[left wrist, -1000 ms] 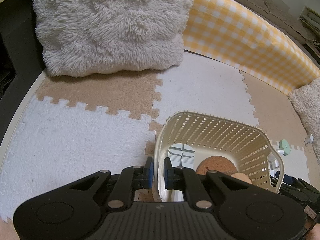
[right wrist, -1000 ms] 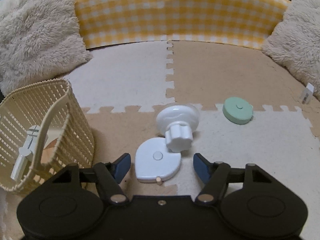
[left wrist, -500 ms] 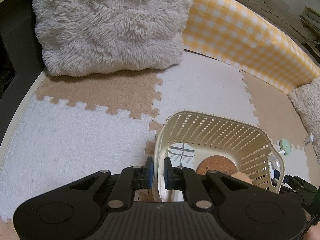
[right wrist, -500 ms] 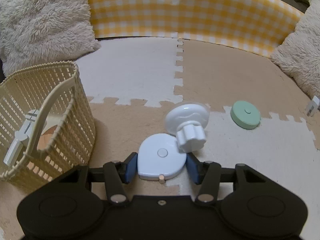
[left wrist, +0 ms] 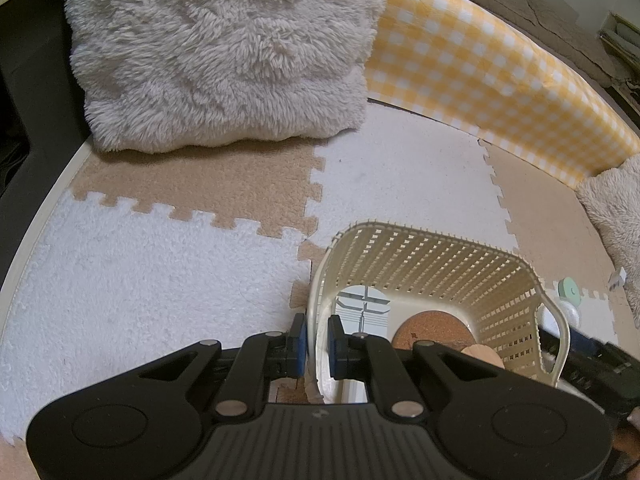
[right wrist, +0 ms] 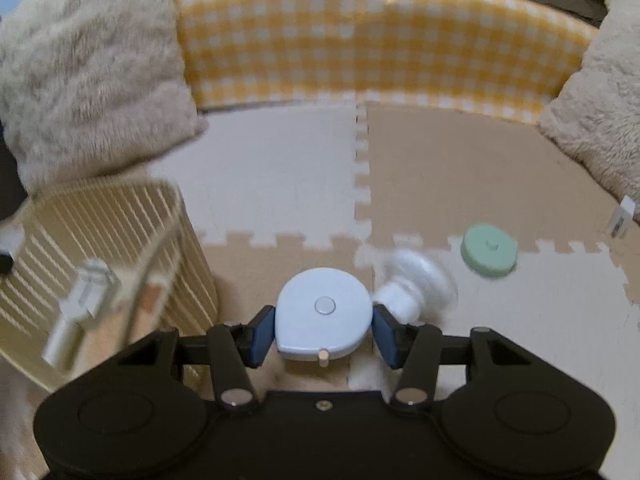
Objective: Organize rigid objects
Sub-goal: 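Carry the tape measure into the basket and open the right gripper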
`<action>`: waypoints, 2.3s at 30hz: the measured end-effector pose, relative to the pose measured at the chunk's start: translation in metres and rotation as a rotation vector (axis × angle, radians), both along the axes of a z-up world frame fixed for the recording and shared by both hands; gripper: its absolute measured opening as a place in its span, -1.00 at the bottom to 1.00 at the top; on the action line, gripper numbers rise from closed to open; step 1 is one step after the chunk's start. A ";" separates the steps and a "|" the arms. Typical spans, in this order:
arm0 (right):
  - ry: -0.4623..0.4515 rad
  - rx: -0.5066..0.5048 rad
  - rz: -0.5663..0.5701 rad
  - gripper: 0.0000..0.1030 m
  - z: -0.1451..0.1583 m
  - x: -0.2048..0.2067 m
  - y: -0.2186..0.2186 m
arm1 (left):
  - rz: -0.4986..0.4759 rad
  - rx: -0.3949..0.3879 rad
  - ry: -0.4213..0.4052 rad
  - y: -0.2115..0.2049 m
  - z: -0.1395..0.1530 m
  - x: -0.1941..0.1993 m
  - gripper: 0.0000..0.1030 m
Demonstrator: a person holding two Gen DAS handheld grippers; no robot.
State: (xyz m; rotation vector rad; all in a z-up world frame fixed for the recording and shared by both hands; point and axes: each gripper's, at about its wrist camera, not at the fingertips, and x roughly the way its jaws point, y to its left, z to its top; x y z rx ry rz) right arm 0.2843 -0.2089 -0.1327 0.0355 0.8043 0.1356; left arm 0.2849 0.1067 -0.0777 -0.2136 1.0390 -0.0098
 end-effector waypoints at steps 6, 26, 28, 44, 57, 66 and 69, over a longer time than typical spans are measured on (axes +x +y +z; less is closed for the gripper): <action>-0.099 0.066 -0.013 0.04 0.032 -0.006 -0.002 | 0.000 0.000 0.000 0.000 0.000 0.000 -0.82; -0.104 0.163 0.232 0.04 0.055 -0.019 0.086 | 0.000 -0.002 0.000 0.000 0.000 0.000 -0.81; -0.076 0.159 0.256 0.04 0.050 -0.018 0.098 | 0.001 -0.005 0.000 0.000 0.000 0.000 -0.81; 0.167 0.103 0.327 0.04 0.014 0.003 0.139 | 0.002 -0.014 0.001 0.001 0.000 0.001 -0.81; 0.220 0.105 0.319 0.05 0.007 0.003 0.143 | 0.002 -0.013 0.002 0.001 0.000 0.002 -0.81; 0.227 0.124 0.315 0.15 0.011 0.001 0.143 | 0.001 -0.013 0.002 0.001 -0.001 0.002 -0.80; 0.231 0.133 0.311 0.17 0.012 0.001 0.142 | 0.001 -0.013 0.002 0.001 -0.001 0.002 -0.80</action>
